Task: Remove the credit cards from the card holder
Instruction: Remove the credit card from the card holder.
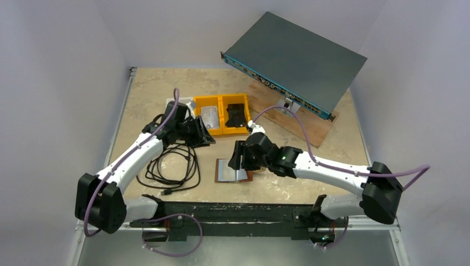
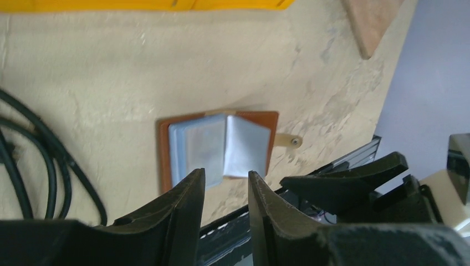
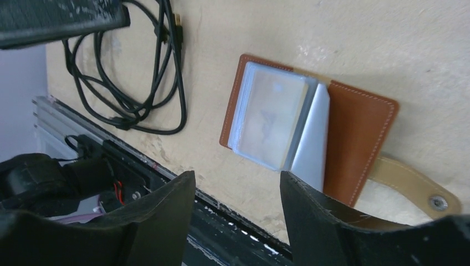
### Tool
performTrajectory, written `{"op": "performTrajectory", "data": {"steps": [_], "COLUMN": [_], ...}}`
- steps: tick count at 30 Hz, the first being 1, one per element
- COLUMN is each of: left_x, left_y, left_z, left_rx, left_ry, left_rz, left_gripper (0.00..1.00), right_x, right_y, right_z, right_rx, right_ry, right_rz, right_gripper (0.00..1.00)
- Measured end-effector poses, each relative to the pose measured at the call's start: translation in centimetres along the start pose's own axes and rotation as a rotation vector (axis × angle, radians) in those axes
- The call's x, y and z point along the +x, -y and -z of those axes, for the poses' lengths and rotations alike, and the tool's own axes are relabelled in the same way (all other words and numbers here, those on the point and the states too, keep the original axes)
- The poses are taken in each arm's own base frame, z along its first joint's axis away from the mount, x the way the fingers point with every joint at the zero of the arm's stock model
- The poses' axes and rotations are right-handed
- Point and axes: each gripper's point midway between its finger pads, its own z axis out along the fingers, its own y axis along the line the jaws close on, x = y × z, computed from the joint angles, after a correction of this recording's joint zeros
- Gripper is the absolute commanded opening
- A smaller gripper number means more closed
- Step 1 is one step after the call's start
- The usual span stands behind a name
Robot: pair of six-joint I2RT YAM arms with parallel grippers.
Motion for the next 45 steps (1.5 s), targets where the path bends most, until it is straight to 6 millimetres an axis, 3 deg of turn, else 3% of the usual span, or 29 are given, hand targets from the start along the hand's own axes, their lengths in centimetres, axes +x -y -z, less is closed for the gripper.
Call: {"op": "performTrajectory", "data": {"steps": [7,13,20,29,40,45], "left_x": [4.9,7.1,8.0,8.4,10.2,11.8], "left_y": [-4.2,-6.1,-6.5,-6.6,-6.0,-5.8], "left_z": [0.0,-0.4,-0.7,-0.9,-2.1,-3.2], "left_rx": [-0.055,-0.071,-0.060,-0.055,-0.053,-0.065], "left_ry": [-0.068,-0.111,-0.130,-0.140,-0.202,-0.253], "left_rz": [0.038,0.057,0.061,0.057,0.015,0.000], "left_gripper": [0.30,0.28,0.26,0.26,0.25,0.23], "right_x": [3.2,3.8,3.9,5.1,5.4,5.7], "right_y": [0.6,1.4,2.0,4.4,3.8,4.0], "right_z": [-3.3,-5.4,-7.3,-8.6,-9.3,-9.3], "right_rx": [0.068,0.142,0.220,0.322,0.259,0.206], "right_ry": [-0.098,-0.121,-0.123,-0.153,-0.124,-0.112], "right_rz": [0.038,0.056,0.096,0.131,0.083,0.039], "right_gripper": [0.55,0.55,0.55,0.49,0.12,0.03]}}
